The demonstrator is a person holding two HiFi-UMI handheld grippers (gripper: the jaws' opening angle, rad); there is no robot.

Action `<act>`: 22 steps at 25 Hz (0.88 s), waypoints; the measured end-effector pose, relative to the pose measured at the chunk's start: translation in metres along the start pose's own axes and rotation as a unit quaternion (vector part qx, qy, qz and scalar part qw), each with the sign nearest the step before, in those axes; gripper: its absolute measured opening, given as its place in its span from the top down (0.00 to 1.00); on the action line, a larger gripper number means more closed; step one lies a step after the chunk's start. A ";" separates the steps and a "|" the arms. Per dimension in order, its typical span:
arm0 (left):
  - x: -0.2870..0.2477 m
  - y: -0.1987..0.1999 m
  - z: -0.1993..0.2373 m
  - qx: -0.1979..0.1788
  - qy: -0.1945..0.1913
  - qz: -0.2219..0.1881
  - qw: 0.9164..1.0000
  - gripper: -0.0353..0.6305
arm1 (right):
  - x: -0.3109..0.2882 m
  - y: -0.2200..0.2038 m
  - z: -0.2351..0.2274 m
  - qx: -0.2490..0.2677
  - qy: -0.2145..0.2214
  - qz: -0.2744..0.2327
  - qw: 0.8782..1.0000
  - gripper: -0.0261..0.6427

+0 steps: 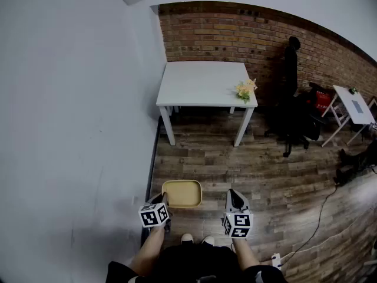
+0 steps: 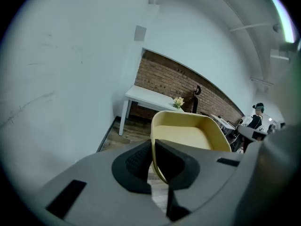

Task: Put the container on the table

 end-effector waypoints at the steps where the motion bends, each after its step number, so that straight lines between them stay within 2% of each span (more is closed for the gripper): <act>1: 0.001 0.001 0.001 0.000 -0.001 0.001 1.000 0.91 | 0.001 0.001 0.002 0.001 -0.001 0.000 1.000 0.93; 8: 0.005 0.004 0.002 -0.004 -0.006 0.001 1.000 0.91 | 0.009 0.011 -0.001 -0.015 -0.010 -0.049 0.999 0.92; 15: 0.000 0.013 0.001 -0.011 -0.007 -0.005 1.000 0.91 | 0.010 0.012 -0.015 -0.012 -0.027 -0.043 0.999 0.92; 22: -0.008 0.017 -0.019 -0.026 -0.006 -0.011 1.000 0.91 | 0.009 0.006 -0.043 -0.011 -0.021 -0.030 0.999 0.92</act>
Point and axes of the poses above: the fingertips, and each gripper's own axes: x backward along the fingers, z to its left, y out of its top, the point moved 10 cm from there along x, backward along the fingers, and after that the axes turned 4 degrees about -z, right-handed, at the moved point
